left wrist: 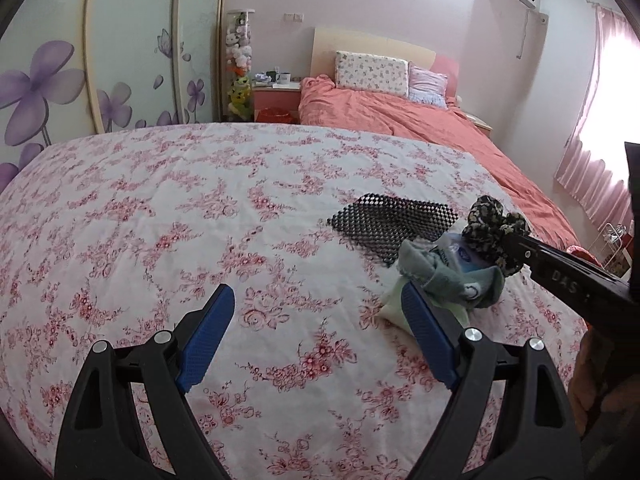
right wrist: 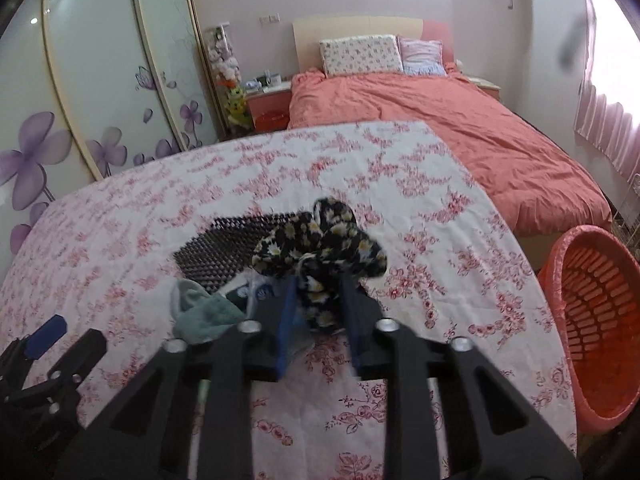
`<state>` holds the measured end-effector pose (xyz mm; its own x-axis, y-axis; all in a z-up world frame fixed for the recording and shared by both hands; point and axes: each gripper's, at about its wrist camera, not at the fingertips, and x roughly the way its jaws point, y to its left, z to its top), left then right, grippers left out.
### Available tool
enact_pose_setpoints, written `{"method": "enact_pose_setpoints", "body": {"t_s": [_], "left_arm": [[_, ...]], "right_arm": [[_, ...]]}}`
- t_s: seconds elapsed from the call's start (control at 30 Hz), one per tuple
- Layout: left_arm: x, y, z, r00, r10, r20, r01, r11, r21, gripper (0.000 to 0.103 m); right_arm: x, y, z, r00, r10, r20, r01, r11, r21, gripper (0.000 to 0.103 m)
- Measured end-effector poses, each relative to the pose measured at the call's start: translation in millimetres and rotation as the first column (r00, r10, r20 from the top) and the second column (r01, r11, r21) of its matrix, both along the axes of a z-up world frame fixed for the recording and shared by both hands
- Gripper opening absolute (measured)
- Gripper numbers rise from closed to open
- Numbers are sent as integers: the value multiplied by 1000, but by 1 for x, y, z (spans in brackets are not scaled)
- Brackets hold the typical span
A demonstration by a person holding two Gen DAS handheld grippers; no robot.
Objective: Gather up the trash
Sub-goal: 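Grasp the black floral scrunchie with the right tool while the left tool reaches the green towel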
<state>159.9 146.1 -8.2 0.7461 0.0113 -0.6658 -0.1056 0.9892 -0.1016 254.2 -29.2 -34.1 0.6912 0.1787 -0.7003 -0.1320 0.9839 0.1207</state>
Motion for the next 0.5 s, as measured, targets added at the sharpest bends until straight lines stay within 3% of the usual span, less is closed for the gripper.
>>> {"method": "enact_pose_setpoints", "body": {"t_s": [0.1,0.5], "left_arm": [[0,-1,-3,1000,-14,-9,14,1000,1,84],[8,-35,-16,992,-112,-55,111,994,-18,84]], "right_arm": [[-1,-2,-5,1000,-3,1,3,1000,-8,6],[-29,-50,25,985,-108,133,103,994,38,5]]}}
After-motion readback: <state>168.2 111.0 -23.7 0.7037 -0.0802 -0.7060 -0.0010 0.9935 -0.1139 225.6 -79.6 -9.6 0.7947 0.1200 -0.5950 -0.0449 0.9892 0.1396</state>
